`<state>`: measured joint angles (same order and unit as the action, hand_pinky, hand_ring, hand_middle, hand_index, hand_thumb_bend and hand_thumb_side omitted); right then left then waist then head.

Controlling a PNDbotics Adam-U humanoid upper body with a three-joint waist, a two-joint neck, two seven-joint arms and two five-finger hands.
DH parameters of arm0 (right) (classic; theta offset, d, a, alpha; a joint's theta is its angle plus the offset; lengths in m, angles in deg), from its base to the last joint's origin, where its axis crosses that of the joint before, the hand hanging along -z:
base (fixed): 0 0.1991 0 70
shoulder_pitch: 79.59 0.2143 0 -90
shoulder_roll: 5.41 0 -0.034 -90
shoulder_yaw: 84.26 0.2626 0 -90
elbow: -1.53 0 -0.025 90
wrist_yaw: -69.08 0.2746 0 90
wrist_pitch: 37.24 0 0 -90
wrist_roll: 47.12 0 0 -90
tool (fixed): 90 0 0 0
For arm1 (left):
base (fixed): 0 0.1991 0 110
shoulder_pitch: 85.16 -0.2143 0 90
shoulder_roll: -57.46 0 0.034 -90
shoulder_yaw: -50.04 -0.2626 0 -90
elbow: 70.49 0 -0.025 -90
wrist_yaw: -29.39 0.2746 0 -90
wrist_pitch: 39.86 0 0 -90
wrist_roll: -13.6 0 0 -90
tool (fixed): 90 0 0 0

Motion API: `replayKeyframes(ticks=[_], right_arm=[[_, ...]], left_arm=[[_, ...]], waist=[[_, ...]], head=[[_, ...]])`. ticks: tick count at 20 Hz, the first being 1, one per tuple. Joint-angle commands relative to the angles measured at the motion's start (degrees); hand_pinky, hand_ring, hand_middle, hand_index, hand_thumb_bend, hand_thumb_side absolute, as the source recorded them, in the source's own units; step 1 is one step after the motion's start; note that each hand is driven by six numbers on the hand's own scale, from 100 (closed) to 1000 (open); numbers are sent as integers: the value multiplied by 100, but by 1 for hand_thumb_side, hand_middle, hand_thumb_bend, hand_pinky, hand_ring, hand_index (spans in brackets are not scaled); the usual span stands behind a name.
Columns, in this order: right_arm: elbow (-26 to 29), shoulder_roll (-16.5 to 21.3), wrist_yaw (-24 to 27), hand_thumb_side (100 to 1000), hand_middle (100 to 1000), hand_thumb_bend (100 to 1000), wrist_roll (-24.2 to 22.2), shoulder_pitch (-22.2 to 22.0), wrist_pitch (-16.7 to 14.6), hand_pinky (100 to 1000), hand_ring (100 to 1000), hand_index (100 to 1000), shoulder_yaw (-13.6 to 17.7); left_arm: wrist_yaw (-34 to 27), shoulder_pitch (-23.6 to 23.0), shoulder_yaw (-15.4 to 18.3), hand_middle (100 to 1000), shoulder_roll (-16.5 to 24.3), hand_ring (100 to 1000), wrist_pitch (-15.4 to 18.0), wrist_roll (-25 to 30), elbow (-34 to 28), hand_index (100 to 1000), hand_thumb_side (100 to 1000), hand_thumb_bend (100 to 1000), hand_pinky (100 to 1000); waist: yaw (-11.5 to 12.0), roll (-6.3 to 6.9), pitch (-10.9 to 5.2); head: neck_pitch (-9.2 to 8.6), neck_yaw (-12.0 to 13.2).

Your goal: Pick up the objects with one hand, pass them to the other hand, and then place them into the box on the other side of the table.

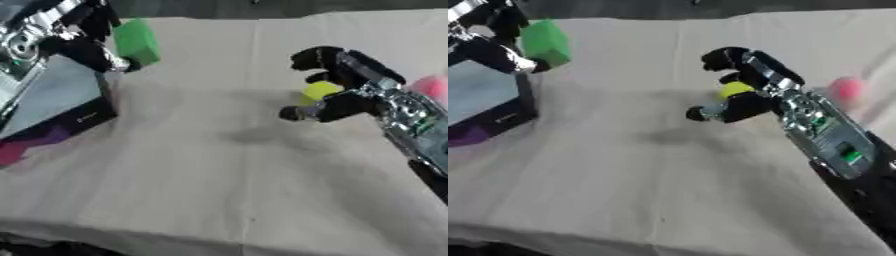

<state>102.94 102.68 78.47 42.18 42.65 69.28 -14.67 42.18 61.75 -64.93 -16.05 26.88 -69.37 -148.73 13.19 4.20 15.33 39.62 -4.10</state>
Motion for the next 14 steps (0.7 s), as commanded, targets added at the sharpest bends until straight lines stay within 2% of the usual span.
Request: replayKeyframes(ticks=[1, 6, 14], right_arm=[[166, 153, -23, 119, 728, 712, -19, 61, -9, 818, 874, 794, 77], [223, 151, -26, 123, 726, 716, -11, 41, -7, 817, 873, 792, 93], [340, 137, -6, 129, 723, 722, 34, 37, -12, 816, 872, 788, 138]], left_arm=[[-69, -29, 291, 413, 425, 483, -17, -200, 56, 291, 100, 612, 615], [-137, -307, 529, 414, 691, 484, -35, -408, 200, 293, 100, 611, 617], [-78, -578, 771, 416, 936, 490, -38, -569, 574, 301, 100, 604, 625]], waist=[[18, 12, -235], [15, -14, -221], [-23, -78, -164]], head=[[-70, 207], [-118, 381], [-229, 249]])
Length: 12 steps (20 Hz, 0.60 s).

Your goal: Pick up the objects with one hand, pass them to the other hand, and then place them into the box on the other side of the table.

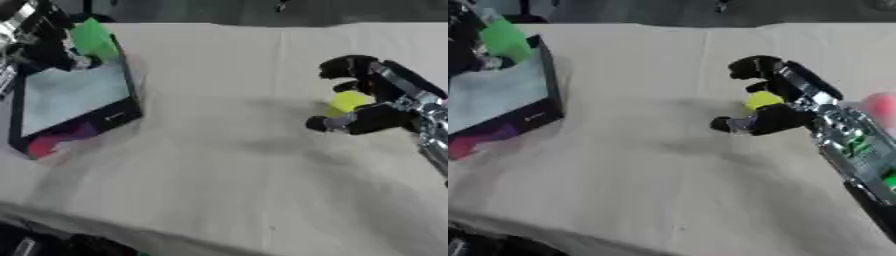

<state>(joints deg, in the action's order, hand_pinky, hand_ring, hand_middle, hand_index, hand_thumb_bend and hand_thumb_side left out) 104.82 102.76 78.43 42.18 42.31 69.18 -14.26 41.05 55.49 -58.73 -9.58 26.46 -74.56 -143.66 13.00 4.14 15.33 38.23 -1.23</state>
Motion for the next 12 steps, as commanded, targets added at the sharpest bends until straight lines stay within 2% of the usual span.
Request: replayKeyframes(ticks=[1, 5, 7, 10, 12], right_arm=[[173, 129, 8, 143, 723, 723, 46, 70, -2, 816, 872, 788, 107], [264, 135, 54, 129, 721, 722, 81, 77, 5, 815, 871, 787, 131], [301, 139, 70, 129, 721, 722, 87, 77, 13, 815, 871, 787, 133], [294, 131, 53, 129, 721, 722, 70, 69, 29, 814, 871, 786, 115], [283, 122, 45, 130, 721, 723, 64, 68, 27, 814, 871, 786, 114]], left_arm=[[54, 27, 178, 417, 294, 491, 8, -64, 127, 302, 100, 603, 627], [165, -12, 240, 424, 272, 499, 37, -86, 410, 319, 100, 589, 634], [240, -3, 257, 445, 249, 507, 74, -94, 515, 359, 100, 605, 638], [359, 27, 282, 499, 204, 549, 131, -112, 650, 470, 100, 684, 672], [466, 40, 290, 569, 191, 612, 146, -108, 720, 582, 100, 707, 719]], waist=[[-10, -77, -157], [-21, -89, -136], [-24, -97, -127], [-25, -106, -119], [-27, -107, -117]], head=[[-94, -42], [-104, -18], [-103, -7], [-98, -5], [-91, -5]])
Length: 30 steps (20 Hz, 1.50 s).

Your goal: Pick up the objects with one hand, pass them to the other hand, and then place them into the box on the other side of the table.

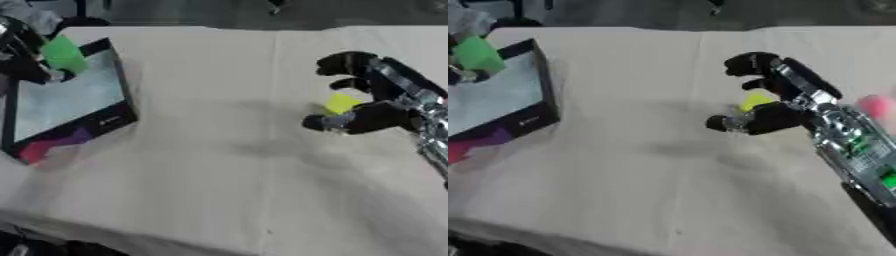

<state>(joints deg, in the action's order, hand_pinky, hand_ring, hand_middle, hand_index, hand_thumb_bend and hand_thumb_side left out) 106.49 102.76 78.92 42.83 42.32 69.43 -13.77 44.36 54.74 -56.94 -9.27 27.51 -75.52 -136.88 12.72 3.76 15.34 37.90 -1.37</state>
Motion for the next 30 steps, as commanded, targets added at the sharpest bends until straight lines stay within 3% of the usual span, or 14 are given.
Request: replayKeyframes(ticks=[1, 4, 7, 13, 18, 20, 26, 30], right_arm=[[113, 122, 1, 131, 721, 723, 3, 70, 1, 814, 871, 786, 71], [111, 125, 27, 132, 720, 724, 18, 74, -4, 813, 870, 786, 80], [110, 124, 53, 131, 720, 724, 7, 66, -24, 813, 870, 786, 77], [109, 135, 52, 134, 722, 726, 33, 68, -15, 813, 871, 786, 98], [142, 197, -39, 120, 722, 712, 67, 54, 146, 813, 869, 789, 141], [188, 267, -166, 133, 727, 701, 18, 46, 296, 815, 869, 792, 169], [269, 573, -841, 189, 766, 684, -595, 42, 1062, 827, 885, 814, 382], [249, 775, -1216, 236, 795, 673, -1117, 141, 1395, 844, 900, 836, 495]], left_arm=[[206, 120, 115, 592, 153, 632, 37, -12, 71, 620, 100, 742, 742], [401, 129, 131, 686, 122, 716, 5, 42, 165, 732, 130, 934, 839], [537, 146, 189, 729, 78, 757, -84, 88, 309, 772, 200, 1000, 852], [623, 161, 250, 735, 45, 757, -72, 17, 335, 775, 285, 1000, 838], [298, 155, 264, 803, 16, 733, 109, -198, 154, 789, 340, 909, 797], [43, 153, 244, 789, 13, 723, 310, -285, 46, 782, 364, 891, 784], [-514, 85, 273, 801, 4, 730, 1029, -502, -95, 769, 576, 764, 783], [-619, 83, 306, 799, -2, 731, 1091, -701, -123, 761, 554, 794, 782]], waist=[[0, -67, -118], [1, -61, -122], [-4, -59, -126], [-2, -54, -133], [-15, -57, -149], [-29, -64, -161], [-76, -76, -193], [-77, -71, -201]], head=[[-52, 11], [-37, 5], [-24, -25], [27, -157], [73, -384], [86, -435], [91, -620], [105, -777]])
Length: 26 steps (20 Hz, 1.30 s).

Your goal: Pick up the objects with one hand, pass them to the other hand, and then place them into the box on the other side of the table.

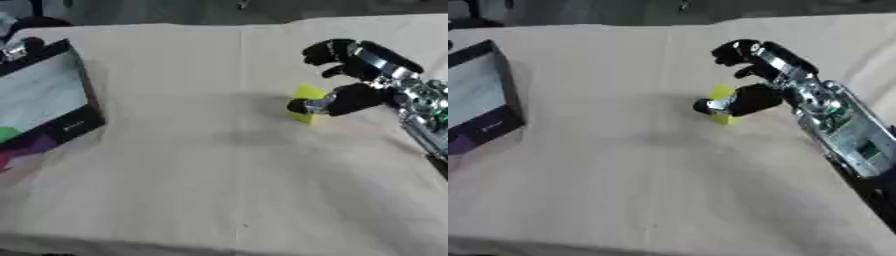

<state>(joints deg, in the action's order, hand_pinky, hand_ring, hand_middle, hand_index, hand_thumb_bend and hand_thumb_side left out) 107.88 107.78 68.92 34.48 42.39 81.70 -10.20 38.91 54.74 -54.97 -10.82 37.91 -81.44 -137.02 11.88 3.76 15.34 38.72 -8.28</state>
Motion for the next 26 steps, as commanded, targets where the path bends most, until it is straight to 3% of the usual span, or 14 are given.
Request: replayKeyframes(ticks=[1, 6, 14, 26], right_arm=[[88, 327, -295, 264, 796, 656, -422, 165, 237, 845, 899, 828, 163], [-143, 503, -664, 258, 807, 666, -927, 311, 544, 846, 898, 837, 200], [-554, 546, -1146, 232, 810, 692, -1578, 481, 557, 841, 893, 846, 150], [-1109, 393, -1435, 240, 799, 712, -1615, 635, 725, 828, 880, 841, 21]], left_arm=[[-85, 83, 128, 799, 148, 732, 45, -150, -136, 761, 554, 795, 782], [1, 77, 146, 797, 110, 733, 30, -259, -344, 758, 538, 802, 783], [39, 157, 139, 787, 23, 728, -118, -268, -407, 749, 525, 817, 778], [-38, 258, 130, 781, -137, 725, -223, -325, -532, 742, 519, 823, 773]], waist=[[9, -71, -203], [25, -80, -209], [77, -69, -184], [209, -77, -99]], head=[[22, -111], [-30, -207], [-24, -348], [-19, -649]])
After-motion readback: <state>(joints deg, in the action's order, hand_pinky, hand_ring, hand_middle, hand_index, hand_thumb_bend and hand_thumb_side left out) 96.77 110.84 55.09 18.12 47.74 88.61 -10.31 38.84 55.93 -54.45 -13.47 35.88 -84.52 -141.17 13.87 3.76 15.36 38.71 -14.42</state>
